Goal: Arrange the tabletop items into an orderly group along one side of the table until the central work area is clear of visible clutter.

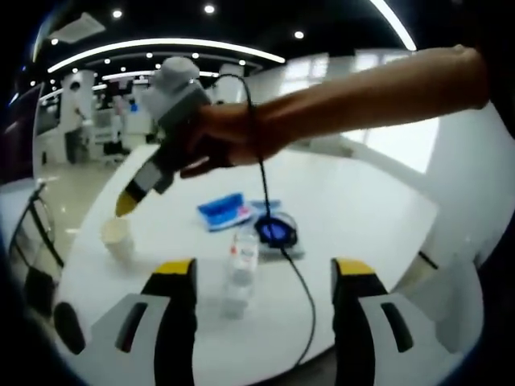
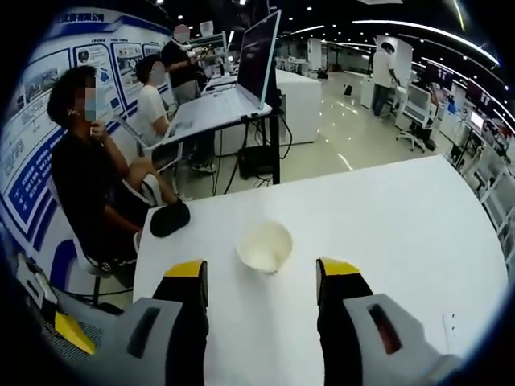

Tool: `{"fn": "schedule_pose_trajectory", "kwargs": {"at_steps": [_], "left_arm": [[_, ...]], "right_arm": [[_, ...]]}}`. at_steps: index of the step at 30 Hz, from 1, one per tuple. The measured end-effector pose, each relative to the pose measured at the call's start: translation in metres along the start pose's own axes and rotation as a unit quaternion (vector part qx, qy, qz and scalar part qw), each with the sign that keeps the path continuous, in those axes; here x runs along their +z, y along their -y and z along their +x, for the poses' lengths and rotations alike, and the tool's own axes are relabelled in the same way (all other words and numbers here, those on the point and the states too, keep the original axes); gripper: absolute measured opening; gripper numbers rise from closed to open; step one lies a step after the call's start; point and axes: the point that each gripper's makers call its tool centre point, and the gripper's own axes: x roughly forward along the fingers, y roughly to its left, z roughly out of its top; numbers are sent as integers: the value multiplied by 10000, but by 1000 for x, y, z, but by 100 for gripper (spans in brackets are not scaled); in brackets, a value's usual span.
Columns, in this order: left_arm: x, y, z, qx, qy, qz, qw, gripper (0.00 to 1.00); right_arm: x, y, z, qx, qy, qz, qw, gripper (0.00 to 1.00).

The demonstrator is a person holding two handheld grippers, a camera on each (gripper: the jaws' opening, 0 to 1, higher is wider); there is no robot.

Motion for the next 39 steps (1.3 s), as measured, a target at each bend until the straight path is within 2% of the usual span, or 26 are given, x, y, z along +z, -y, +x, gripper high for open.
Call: {"fn": "schedule_pose_trajectory", "kwargs": {"at_steps": [5, 13, 21, 23, 29, 39], "left_arm": [[1, -1, -1, 26, 8, -41, 10000, 63], [-1, -1, 1, 31, -38, -28, 10000, 63], [-3, 0, 2, 15, -59, 3, 10000, 63], [-2, 0, 1, 23, -51, 2, 10000, 63], [-2, -1, 1, 31, -19, -17, 10000, 63], [-3, -1, -1, 37, -33, -2, 10000, 63]], "right_arm": [[-13, 10, -30, -136, 158, 178, 9996, 56], [-55, 36, -78, -520, 207, 468, 9973, 56], [-94, 42, -111, -721, 58, 489, 9962, 55], [-105, 47, -116, -786, 25, 567, 9953, 55], [-127, 37, -124, -831, -66, 695, 9941, 55], [-156, 19, -120, -785, -219, 944, 9922, 55]]}}
